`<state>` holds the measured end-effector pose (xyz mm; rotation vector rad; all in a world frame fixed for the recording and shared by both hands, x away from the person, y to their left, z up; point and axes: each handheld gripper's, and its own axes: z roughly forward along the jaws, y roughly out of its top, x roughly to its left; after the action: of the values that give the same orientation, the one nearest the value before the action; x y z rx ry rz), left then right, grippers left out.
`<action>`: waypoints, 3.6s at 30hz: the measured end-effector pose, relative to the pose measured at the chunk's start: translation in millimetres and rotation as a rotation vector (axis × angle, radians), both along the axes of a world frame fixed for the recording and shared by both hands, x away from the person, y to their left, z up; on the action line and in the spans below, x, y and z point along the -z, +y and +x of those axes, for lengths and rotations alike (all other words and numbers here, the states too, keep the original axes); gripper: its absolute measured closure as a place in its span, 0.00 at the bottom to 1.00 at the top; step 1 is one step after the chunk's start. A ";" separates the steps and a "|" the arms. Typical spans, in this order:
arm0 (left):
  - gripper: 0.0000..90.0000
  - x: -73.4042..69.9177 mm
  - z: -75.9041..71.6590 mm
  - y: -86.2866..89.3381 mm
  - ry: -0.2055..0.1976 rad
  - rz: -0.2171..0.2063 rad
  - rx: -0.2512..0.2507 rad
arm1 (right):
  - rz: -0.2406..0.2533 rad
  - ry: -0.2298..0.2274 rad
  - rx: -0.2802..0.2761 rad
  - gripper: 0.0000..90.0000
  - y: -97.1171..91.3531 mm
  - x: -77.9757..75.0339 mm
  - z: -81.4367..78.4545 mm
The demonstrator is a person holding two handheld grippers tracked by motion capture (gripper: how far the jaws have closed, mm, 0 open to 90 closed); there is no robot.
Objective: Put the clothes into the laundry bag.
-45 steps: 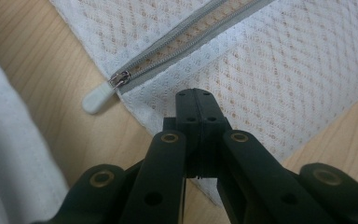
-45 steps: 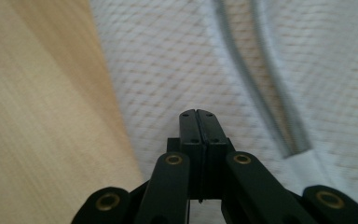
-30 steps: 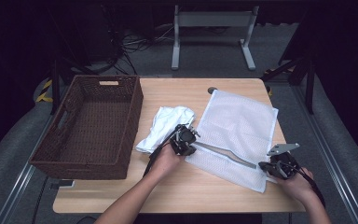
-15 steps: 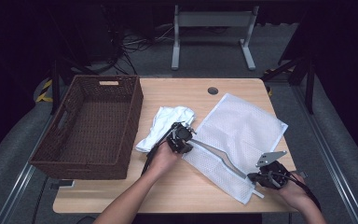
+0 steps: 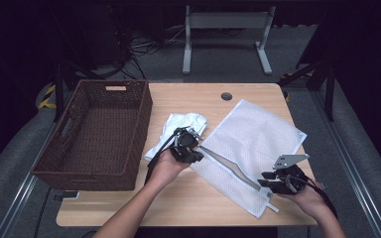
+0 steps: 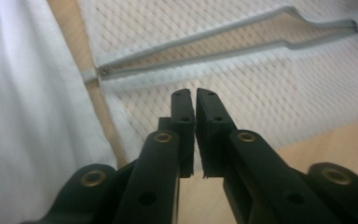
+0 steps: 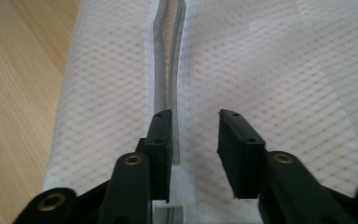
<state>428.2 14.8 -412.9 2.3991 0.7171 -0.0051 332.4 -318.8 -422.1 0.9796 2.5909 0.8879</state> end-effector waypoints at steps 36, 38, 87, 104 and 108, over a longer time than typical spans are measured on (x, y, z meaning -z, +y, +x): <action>0.33 20.3 -56.5 60.5 0.005 0.003 -0.028 | -0.060 0.005 -0.041 0.52 65.0 19.7 69.4; 0.33 19.9 -57.1 59.4 0.001 0.004 -0.020 | -0.055 0.019 -0.035 0.60 60.4 22.6 70.7; 1.00 40.5 -27.7 -62.0 -0.055 0.007 0.142 | 0.040 -0.064 0.010 0.98 72.4 -37.0 55.2; 1.00 38.2 -24.2 -60.3 -0.053 0.037 0.154 | 0.090 -0.171 0.058 0.98 59.0 -104.9 61.6; 1.00 36.4 -17.6 -59.1 -0.066 0.065 0.149 | 0.092 -0.174 0.067 0.98 55.9 -109.1 62.4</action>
<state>410.6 -44.2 -449.2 2.4968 0.5146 0.0362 394.8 -262.9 -313.0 0.9611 2.3778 1.0344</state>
